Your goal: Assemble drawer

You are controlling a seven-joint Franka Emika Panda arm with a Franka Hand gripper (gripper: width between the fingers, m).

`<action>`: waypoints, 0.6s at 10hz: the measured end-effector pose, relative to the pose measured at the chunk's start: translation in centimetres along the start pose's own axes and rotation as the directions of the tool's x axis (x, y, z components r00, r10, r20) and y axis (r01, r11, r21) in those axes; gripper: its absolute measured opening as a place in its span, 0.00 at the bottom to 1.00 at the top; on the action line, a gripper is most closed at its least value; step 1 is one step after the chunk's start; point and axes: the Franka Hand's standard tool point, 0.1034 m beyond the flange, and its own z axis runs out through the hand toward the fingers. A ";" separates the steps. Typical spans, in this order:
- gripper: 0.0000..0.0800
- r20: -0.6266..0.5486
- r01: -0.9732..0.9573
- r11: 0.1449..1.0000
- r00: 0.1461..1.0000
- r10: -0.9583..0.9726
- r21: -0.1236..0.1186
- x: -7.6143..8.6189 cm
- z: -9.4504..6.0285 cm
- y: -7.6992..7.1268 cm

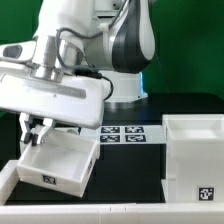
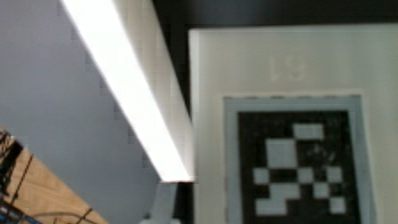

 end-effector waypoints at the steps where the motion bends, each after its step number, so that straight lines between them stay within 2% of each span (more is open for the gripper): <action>1: 0.05 0.021 -0.076 0.997 0.997 0.076 0.004 -0.1 0.0 0.0; 3: 0.05 0.021 -0.184 0.983 0.983 0.184 -0.002 -0.1 -0.1 -0.2; 5: 0.05 -0.008 -0.196 0.980 0.981 0.196 0.017 1.0 -0.7 -1.7; 6: 0.05 -0.004 -0.244 0.970 0.970 0.244 0.022 1.0 -0.9 -2.5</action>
Offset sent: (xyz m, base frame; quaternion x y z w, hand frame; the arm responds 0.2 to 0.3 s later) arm 0.0150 0.0256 0.0106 0.0238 0.0211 0.1229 0.9919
